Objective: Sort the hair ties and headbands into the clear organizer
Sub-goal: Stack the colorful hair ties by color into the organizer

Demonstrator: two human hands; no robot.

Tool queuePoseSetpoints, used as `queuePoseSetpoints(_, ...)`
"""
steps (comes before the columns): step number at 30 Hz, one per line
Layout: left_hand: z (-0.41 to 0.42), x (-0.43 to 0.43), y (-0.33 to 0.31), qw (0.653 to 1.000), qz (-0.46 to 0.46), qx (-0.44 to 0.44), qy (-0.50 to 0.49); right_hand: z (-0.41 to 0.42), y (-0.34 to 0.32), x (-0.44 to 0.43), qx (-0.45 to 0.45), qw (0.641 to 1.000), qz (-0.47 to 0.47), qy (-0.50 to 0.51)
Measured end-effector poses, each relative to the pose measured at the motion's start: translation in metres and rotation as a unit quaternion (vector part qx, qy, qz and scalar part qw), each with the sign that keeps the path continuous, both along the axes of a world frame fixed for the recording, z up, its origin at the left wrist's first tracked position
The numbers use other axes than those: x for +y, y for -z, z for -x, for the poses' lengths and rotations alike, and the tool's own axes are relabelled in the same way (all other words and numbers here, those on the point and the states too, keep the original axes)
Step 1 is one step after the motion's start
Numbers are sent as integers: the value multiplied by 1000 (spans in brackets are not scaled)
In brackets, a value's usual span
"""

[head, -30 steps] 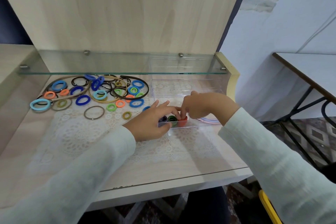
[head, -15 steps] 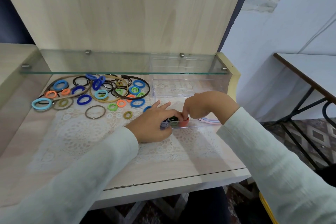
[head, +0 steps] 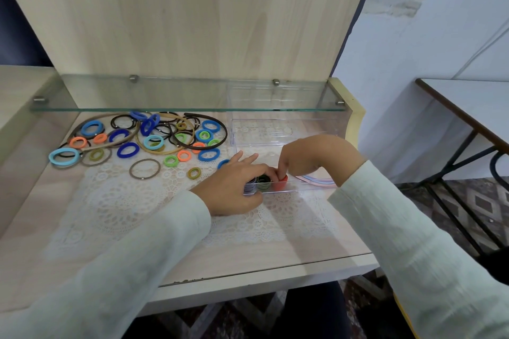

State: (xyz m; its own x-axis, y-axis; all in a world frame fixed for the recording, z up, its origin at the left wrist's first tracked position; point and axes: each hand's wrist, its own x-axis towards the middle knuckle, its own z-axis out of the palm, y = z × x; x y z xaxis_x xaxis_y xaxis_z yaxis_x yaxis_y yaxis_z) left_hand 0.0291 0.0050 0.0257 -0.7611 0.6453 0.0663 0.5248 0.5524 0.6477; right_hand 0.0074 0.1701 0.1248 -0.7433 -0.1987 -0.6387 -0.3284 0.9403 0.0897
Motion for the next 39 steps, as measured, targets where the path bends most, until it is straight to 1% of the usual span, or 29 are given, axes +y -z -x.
queuePoseSetpoints(4,-1,1,0,1000,2,6,-3,-2,1,-2,-5,1000,-9,-8)
queuePoseSetpoints(12,-1,3,2,999,40,17,-13,2,3,1,-7,1000,-9,-9)
queuePoseSetpoints(22,-2,4,-1,999,40,11,-11,6,3,8,-6,1000,10,-4)
queuePoseSetpoints(28,-4,5,-4,999,33,5,-14,7,3,10,-9,999,37,-19)
queuePoseSetpoints(32,-3,5,-2,999,32,10,-12,7,1,15,10,997,72,-5)
queuePoseSetpoints(34,-3,4,-2,999,29,10,-8,7,-1,19,27,994,109,10)
queuePoseSetpoints(37,-3,4,-3,1000,25,9,-5,9,1,27,65,982,171,47)
queuePoseSetpoints(39,-3,4,-2,1000,25,9,-7,11,10,31,98,975,188,63)
